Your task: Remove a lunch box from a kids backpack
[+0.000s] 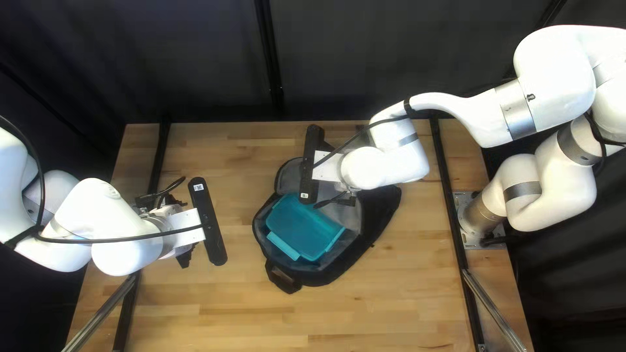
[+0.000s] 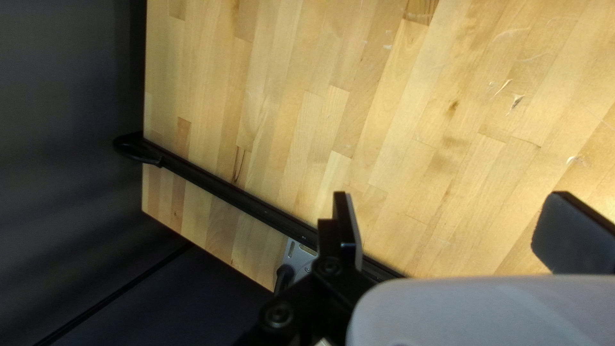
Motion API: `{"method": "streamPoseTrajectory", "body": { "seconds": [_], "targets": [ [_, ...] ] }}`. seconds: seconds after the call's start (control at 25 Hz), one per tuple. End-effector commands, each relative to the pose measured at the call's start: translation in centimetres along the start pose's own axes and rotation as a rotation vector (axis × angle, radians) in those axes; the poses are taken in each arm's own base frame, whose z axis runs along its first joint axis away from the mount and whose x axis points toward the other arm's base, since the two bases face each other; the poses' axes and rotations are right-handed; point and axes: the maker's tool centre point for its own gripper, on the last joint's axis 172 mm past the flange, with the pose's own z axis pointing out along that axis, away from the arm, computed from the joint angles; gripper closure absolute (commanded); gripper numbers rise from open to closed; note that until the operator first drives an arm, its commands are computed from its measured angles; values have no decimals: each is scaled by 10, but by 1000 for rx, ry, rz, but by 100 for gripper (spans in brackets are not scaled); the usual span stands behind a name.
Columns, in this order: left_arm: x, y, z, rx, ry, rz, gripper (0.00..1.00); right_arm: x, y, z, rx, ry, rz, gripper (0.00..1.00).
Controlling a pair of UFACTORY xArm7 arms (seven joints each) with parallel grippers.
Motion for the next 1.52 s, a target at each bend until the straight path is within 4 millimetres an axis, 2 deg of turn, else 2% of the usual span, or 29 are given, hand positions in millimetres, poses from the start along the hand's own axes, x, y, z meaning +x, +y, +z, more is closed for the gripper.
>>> {"method": "streamPoseTrajectory", "body": {
  "seconds": [0.04,0.8,0.88,0.96,1.2,1.24,1.36,1.52],
  "targets": [
    [0,0,0,0,0,0,0,0,0,0,0,0,0,100],
    [-2,0,1,-14,-7,-18,0,0,0,0,0,0,0,100],
    [5,14,-1,-34,-47,-7,0,0,0,0,0,0,0,100],
    [18,39,-4,-48,-72,19,0,0,0,0,0,0,0,100],
    [43,82,-13,-67,-57,57,0,0,0,0,0,0,0,100],
    [50,94,-13,-74,-45,66,0,0,0,0,0,0,0,100],
    [70,130,-7,-92,-5,87,0,0,0,0,0,0,0,100],
    [86,160,5,-104,59,113,0,0,0,0,0,0,0,100]
  ]
}}
